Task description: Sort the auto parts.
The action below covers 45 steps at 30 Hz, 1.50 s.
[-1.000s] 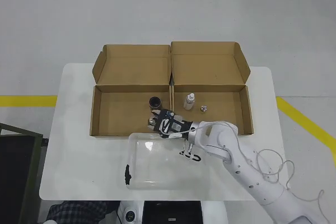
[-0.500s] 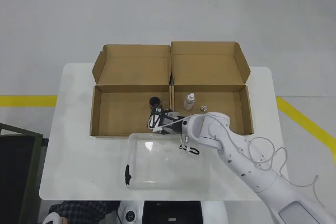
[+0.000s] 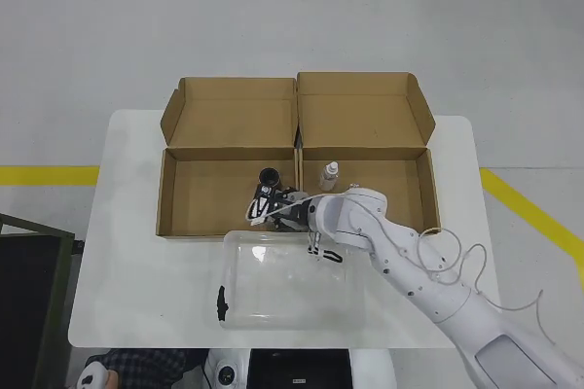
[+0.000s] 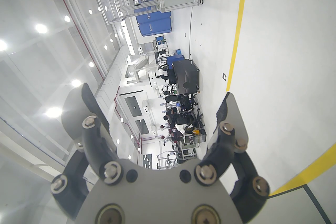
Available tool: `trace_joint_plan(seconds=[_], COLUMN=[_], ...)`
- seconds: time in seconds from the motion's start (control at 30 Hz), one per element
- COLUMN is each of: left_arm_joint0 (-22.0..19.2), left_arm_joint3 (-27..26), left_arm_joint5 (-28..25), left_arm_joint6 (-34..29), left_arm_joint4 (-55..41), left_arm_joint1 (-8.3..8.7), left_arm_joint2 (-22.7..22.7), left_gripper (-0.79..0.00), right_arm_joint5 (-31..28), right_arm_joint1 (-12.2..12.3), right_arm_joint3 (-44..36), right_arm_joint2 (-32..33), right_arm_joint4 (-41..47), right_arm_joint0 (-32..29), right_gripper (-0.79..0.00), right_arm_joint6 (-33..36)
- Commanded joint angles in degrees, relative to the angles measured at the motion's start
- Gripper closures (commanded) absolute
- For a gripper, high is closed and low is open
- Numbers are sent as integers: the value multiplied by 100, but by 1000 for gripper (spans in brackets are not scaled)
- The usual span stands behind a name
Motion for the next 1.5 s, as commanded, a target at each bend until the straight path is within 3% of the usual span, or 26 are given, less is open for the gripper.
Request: trace_joint_plan(seconds=[0.0, 0.5, 0.6, 0.7, 1.0, 1.47], left_arm_joint0=[0, 0, 0, 0, 0, 0], left_arm_joint3=[0, 0, 0, 0, 0, 0], left_arm_joint5=[0, 0, 0, 0, 0, 0], left_arm_joint6=[0, 0, 0, 0, 0, 0], left_arm_joint4=[0, 0, 0, 0, 0, 0], left_arm_joint1=[0, 0, 0, 0, 0, 0], left_arm_joint2=[0, 0, 0, 0, 0, 0], left_gripper=[-785, -785, -785, -785, -785, -785], right_arm_joint5=[0, 19, 0, -12, -65, -248], right_arm_joint1=[-23, -184, -208, -228, -278, -206], right_arm_joint3=[74, 462, 502, 527, 598, -257], right_arm_joint2=[-28, -172, -186, -185, -160, 165], right_arm_joint4=[-13, -91, -96, -94, -78, -4], right_arm_joint0=[37, 213, 229, 237, 261, -42], right_gripper=[0, 0, -145, -209, -299, -311], right_arm_joint6=[21, 207, 255, 294, 369, 359])
